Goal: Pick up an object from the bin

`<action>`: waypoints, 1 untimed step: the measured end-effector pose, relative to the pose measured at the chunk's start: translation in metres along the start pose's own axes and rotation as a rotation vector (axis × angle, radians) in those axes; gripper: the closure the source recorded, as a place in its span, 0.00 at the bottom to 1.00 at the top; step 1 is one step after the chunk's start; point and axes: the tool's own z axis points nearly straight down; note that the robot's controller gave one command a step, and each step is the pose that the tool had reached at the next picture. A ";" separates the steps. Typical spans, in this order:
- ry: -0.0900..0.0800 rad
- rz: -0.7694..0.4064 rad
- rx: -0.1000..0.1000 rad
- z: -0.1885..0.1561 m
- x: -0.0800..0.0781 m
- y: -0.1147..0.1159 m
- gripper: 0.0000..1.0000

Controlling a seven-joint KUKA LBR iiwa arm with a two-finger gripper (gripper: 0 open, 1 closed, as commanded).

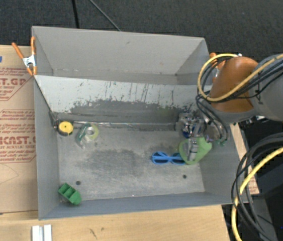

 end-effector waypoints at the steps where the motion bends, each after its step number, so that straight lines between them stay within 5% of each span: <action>1: 0.012 -0.265 0.017 0.015 0.071 0.031 0.00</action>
Offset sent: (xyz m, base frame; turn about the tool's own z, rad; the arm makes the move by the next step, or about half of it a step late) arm -0.0680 0.0335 -0.0135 -0.2638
